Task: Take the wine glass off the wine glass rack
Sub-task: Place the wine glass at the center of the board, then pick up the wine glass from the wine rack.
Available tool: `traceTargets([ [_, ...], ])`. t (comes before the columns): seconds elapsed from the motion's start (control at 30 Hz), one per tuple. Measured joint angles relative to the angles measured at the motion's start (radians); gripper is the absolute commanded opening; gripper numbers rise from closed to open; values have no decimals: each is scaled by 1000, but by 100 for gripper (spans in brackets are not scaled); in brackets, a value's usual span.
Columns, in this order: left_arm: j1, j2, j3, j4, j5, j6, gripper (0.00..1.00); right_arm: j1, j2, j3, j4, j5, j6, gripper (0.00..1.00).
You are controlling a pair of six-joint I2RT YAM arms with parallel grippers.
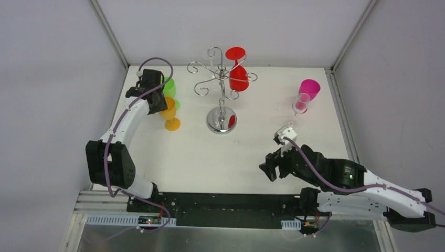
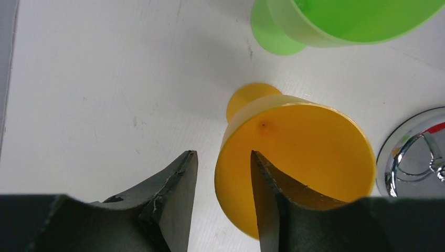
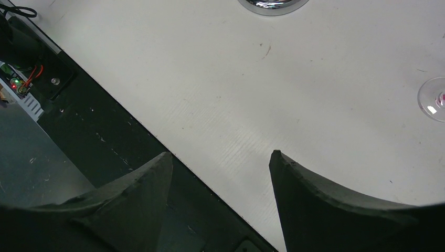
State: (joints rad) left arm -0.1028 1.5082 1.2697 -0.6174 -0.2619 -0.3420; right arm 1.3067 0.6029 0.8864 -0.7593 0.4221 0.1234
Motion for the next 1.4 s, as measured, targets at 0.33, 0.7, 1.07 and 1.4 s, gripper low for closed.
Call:
traceTargets([
  [0.33, 0, -148, 0, -7, 18, 15, 47, 0, 60, 69, 0, 34, -5, 74],
  [0.7, 0, -272, 0, -26, 106, 11, 50, -64, 177, 268, 7, 143, -50, 76],
  [1.07, 0, -407, -63, -37, 327, -10, 54, -491, 412, 544, 26, -69, -79, 76],
  [1.4, 0, -524, -200, -3, 489, -7, 58, -723, 622, 755, 94, -296, 16, 76],
])
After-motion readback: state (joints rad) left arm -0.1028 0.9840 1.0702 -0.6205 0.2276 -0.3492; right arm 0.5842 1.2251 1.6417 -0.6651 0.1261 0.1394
